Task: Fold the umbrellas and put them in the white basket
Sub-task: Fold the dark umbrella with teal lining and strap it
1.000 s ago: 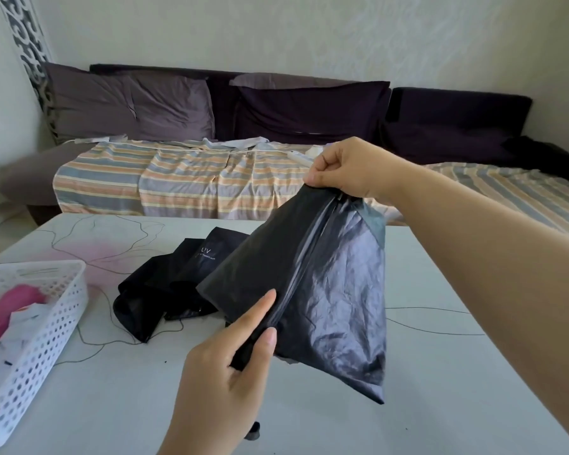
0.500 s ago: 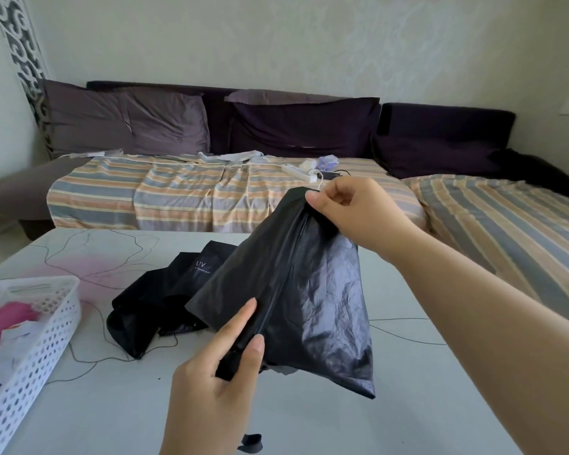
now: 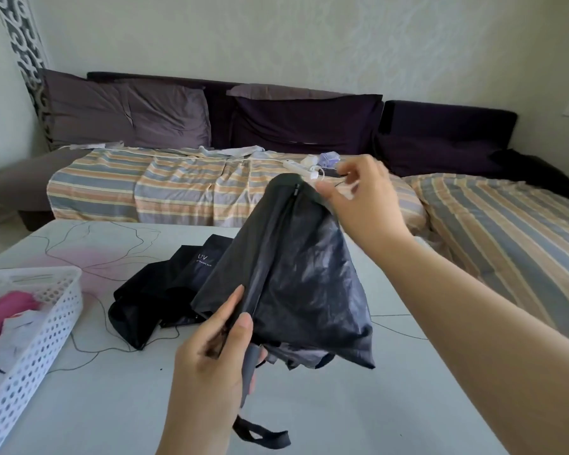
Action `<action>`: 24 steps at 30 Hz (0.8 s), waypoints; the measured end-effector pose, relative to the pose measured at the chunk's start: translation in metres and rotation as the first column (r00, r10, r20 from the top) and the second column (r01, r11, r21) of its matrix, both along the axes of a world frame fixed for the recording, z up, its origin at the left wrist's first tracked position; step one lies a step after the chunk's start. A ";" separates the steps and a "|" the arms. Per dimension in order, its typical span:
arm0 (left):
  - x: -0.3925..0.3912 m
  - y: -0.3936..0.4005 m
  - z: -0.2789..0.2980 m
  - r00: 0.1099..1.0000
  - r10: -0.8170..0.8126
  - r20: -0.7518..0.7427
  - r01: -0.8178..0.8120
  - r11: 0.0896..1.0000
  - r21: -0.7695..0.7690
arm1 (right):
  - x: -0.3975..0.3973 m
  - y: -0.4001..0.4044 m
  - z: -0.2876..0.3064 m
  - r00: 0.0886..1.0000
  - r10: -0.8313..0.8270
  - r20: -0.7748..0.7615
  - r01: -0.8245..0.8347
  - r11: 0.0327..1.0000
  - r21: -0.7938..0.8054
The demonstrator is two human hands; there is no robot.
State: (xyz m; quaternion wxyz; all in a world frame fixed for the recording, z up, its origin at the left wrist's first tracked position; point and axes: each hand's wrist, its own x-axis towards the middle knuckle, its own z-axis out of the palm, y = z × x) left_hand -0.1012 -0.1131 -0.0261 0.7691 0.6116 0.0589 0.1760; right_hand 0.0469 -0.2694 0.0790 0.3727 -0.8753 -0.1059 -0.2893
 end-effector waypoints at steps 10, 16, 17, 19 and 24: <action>0.006 0.004 -0.002 0.986 0.151 -0.071 -0.160 0.976 -0.145 | -0.086 -0.009 -0.086 0.374 0.381 -0.846 0.317 0.804 0.502; 0.006 -0.001 -0.004 0.969 0.217 -0.116 -0.230 0.967 -0.111 | -0.097 0.002 -0.105 0.903 0.116 -0.414 0.141 0.830 0.540; 0.007 -0.002 -0.006 0.965 0.226 -0.131 -0.239 0.966 -0.095 | -0.103 0.002 -0.102 0.958 0.034 -0.284 0.122 0.851 0.511; 0.010 -0.005 -0.012 0.962 0.228 -0.150 -0.241 0.968 -0.074 | -0.111 0.002 -0.101 0.976 0.070 -0.208 0.066 0.810 0.582; 0.013 -0.014 -0.014 0.963 0.210 -0.169 -0.224 0.972 -0.070 | -0.104 0.003 -0.108 0.774 0.386 -0.501 0.085 0.721 0.687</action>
